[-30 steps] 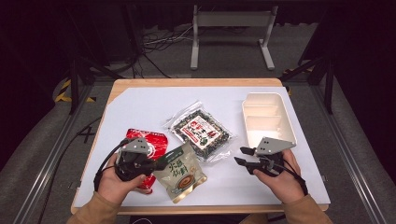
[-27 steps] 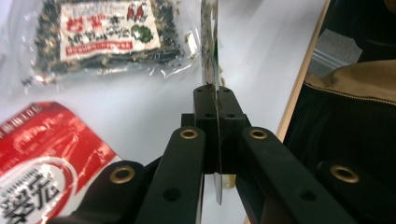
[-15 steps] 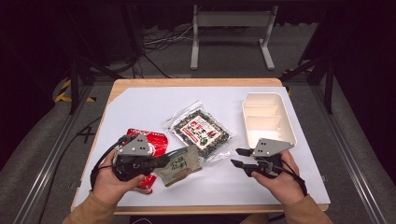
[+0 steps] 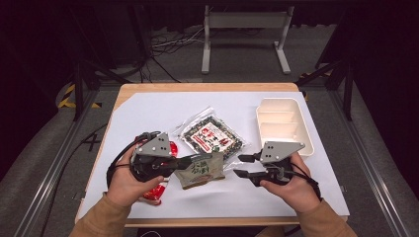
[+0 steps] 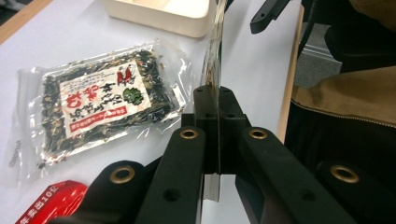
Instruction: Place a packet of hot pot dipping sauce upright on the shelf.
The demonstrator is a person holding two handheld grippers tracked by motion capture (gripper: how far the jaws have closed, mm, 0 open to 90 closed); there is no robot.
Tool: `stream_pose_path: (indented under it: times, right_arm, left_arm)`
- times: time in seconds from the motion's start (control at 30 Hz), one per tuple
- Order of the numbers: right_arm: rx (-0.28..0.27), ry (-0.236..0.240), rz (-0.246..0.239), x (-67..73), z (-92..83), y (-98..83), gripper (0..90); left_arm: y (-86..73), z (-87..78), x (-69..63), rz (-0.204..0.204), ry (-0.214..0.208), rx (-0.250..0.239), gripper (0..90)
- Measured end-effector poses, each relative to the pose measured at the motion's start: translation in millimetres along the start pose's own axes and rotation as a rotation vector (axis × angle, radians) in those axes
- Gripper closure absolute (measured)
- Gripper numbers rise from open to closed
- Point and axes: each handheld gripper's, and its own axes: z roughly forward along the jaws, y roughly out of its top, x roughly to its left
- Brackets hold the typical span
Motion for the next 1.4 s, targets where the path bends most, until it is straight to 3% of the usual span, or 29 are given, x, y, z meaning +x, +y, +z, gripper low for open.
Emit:
stream_pose_path:
  times: [0.2, 0.4, 1.17, 1.4]
  right_arm:
    - [0.032, 0.040, -0.054, 2.6, 7.9, 16.8, 53.7]
    - [0.045, 0.052, -0.077, 7.1, 14.8, 25.2, 54.5]
    - [0.197, 0.153, -0.148, 9.5, 46.9, 36.8, 64.3]
    - [0.236, 0.187, -0.169, 11.0, 54.9, 38.2, 71.5]
  left_arm:
    - [0.1, 8.5, 0.7, 0.013, -0.019, 0.031, 89.8]
    - [-0.3, 12.3, -2.7, 0.017, -0.028, 0.041, 89.8]
    - [4.9, 22.8, -13.0, 0.052, -0.051, 0.074, 89.7]
    - [4.7, 25.9, -13.4, 0.051, -0.059, 0.079, 89.7]
